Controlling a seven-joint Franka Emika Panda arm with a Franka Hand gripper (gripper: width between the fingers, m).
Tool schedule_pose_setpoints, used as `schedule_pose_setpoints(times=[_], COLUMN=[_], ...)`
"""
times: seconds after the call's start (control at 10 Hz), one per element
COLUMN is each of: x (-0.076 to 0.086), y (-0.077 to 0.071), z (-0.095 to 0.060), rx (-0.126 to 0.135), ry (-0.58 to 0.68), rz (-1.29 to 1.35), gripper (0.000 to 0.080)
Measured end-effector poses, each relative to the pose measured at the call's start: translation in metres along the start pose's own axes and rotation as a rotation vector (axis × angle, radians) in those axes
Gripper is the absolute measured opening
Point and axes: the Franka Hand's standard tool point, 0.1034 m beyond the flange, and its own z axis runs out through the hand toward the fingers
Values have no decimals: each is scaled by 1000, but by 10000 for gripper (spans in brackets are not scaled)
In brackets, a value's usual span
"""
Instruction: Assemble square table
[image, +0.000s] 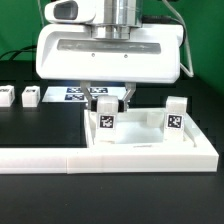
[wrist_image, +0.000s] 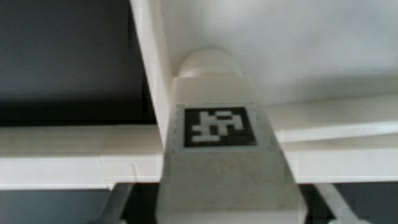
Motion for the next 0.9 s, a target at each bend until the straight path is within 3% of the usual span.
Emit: schedule_pose_setpoints(times=[0.9], x=[-5], y=[1], z=[1], rx=[-13], ry=[-20], rz=[960], gripper=[291])
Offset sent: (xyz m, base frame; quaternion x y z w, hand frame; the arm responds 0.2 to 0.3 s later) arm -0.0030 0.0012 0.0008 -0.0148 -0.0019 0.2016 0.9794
